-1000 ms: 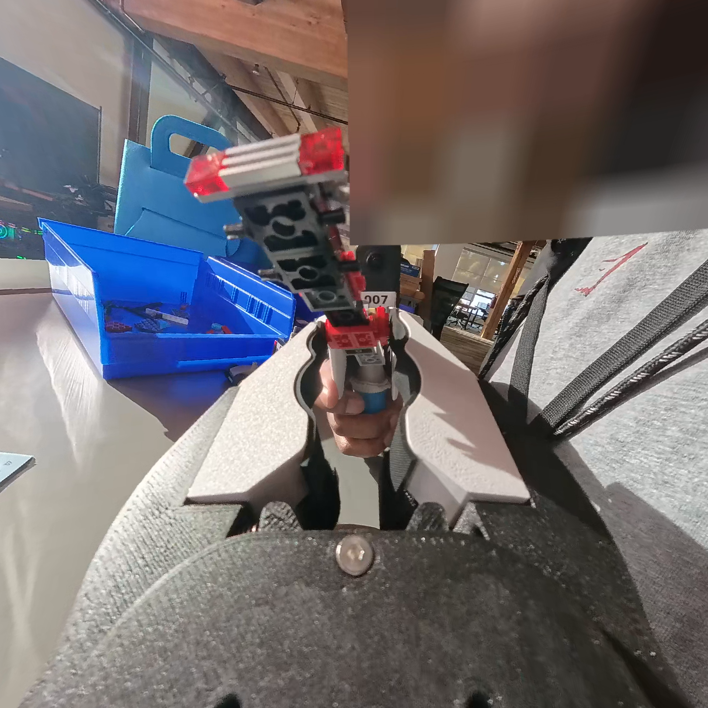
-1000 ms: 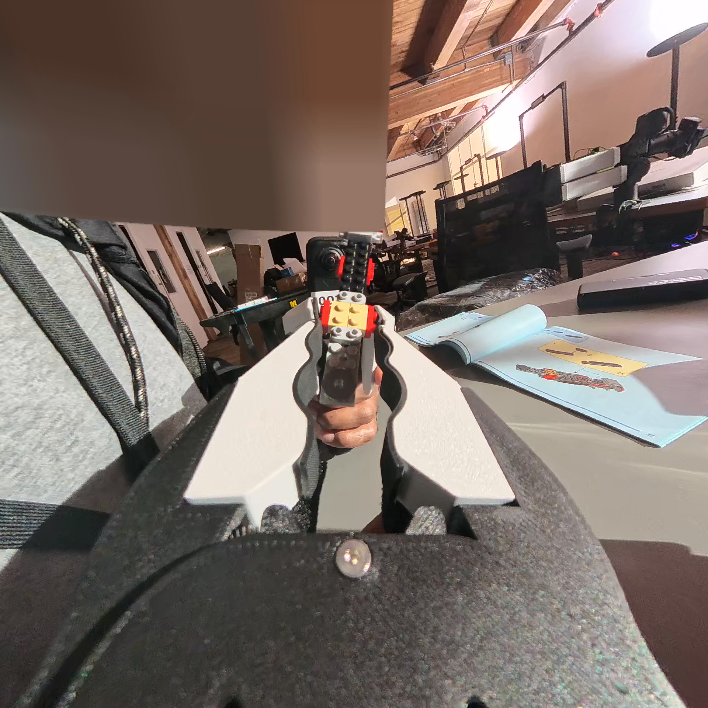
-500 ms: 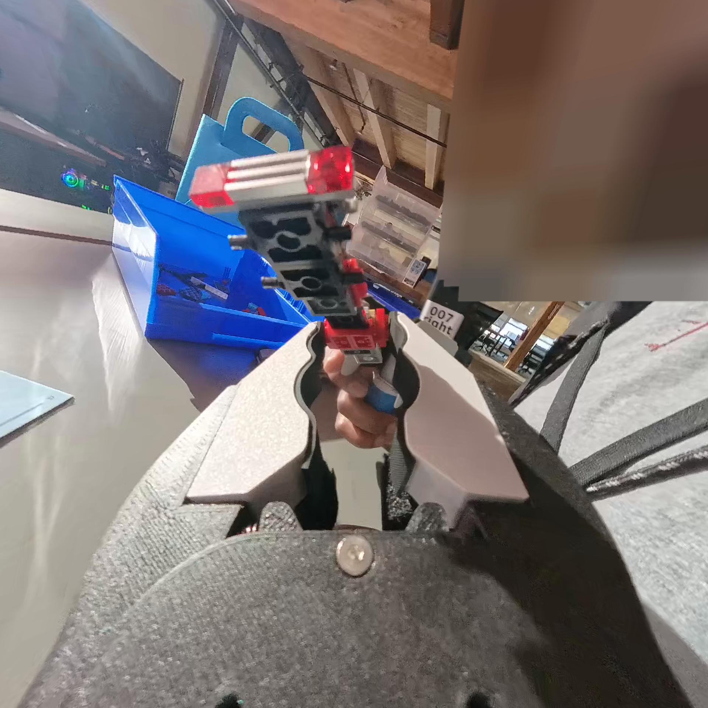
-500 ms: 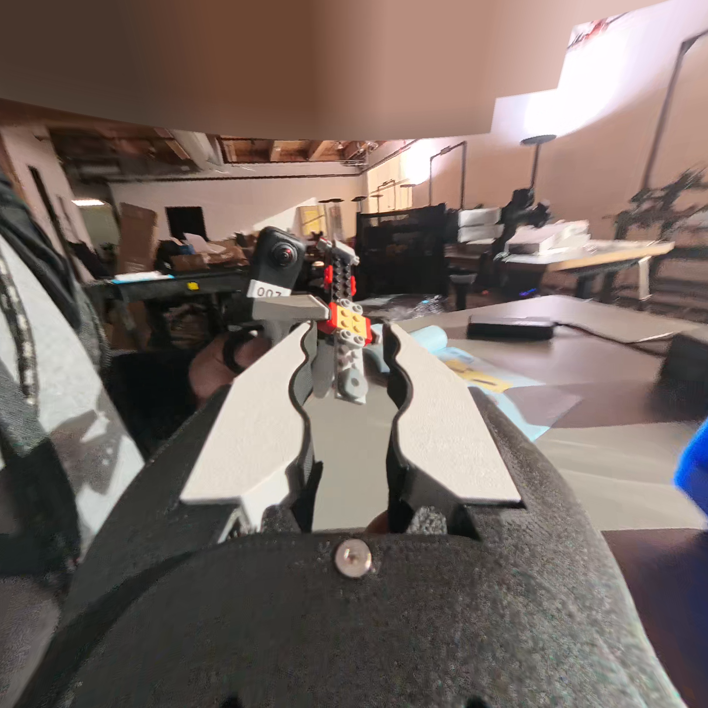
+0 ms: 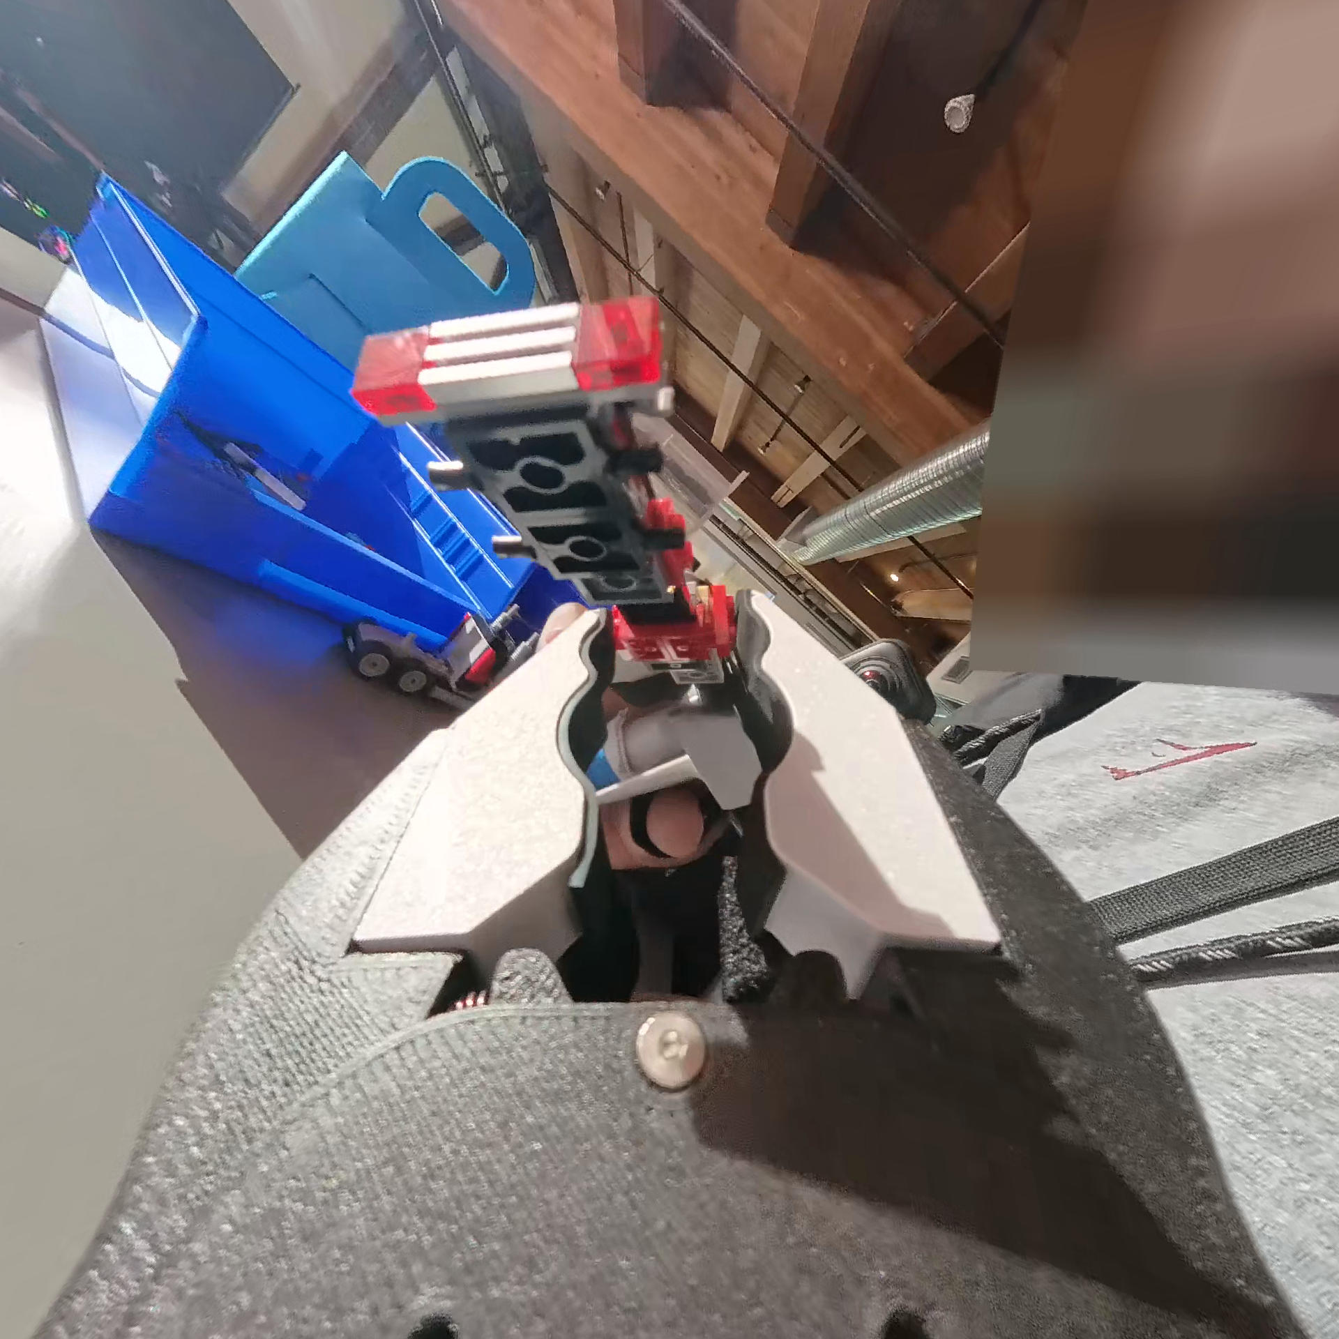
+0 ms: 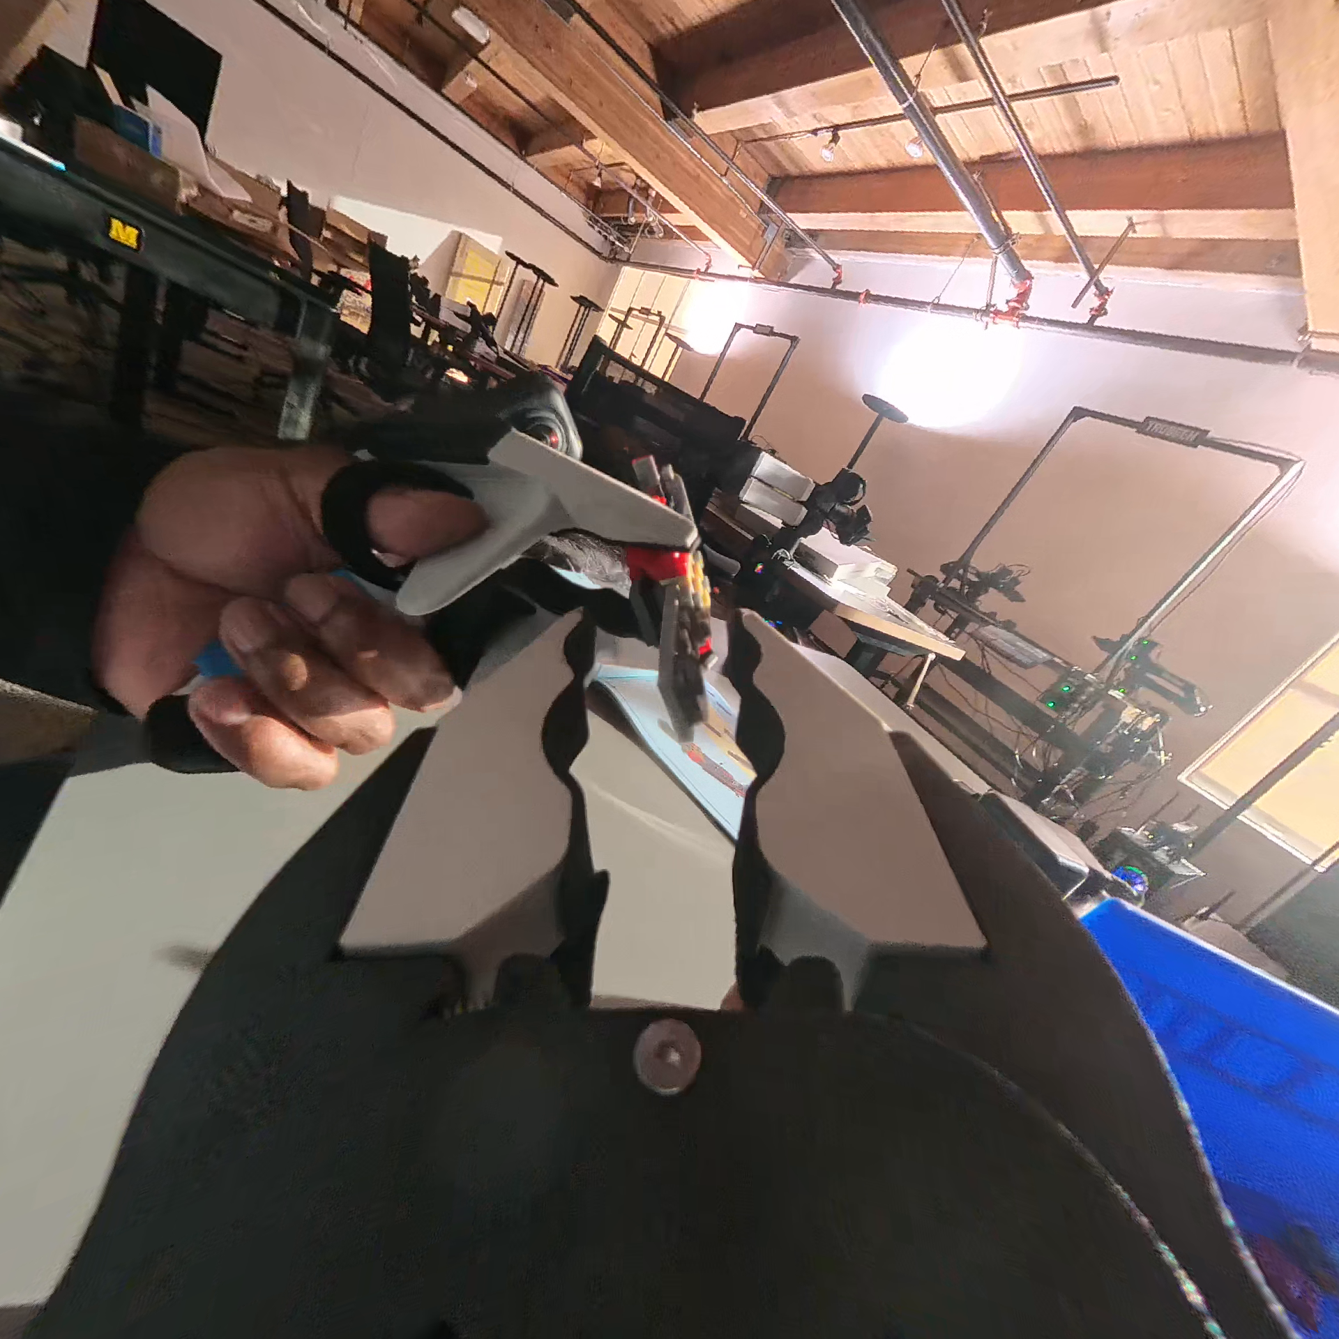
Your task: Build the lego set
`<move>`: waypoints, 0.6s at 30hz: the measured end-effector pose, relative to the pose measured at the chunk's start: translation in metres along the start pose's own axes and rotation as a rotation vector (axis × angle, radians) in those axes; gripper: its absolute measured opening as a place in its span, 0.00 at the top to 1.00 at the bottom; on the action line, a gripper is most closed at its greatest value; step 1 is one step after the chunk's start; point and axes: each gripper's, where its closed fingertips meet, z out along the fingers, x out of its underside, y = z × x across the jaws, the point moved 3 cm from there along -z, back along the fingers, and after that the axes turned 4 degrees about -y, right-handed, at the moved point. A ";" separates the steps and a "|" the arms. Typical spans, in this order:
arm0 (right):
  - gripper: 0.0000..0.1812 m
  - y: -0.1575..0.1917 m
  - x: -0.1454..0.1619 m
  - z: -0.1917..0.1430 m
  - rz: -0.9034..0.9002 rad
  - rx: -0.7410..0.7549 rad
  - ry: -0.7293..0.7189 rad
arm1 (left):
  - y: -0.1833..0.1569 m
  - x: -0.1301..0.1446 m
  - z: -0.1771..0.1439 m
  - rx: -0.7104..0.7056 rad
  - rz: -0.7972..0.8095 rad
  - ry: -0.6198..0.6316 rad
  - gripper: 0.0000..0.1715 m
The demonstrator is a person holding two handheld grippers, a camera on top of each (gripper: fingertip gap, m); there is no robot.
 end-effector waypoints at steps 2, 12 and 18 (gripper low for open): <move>0.86 0.001 -0.002 0.001 -0.021 0.012 -0.011 | -0.002 0.006 0.001 -0.001 -0.011 0.032 0.80; 0.88 -0.002 -0.011 -0.004 -0.101 0.065 -0.066 | -0.008 -0.003 -0.004 0.057 -0.199 -0.072 0.80; 0.88 0.002 -0.009 -0.002 -0.164 0.060 -0.047 | -0.006 0.001 -0.001 0.080 -0.333 -0.076 0.80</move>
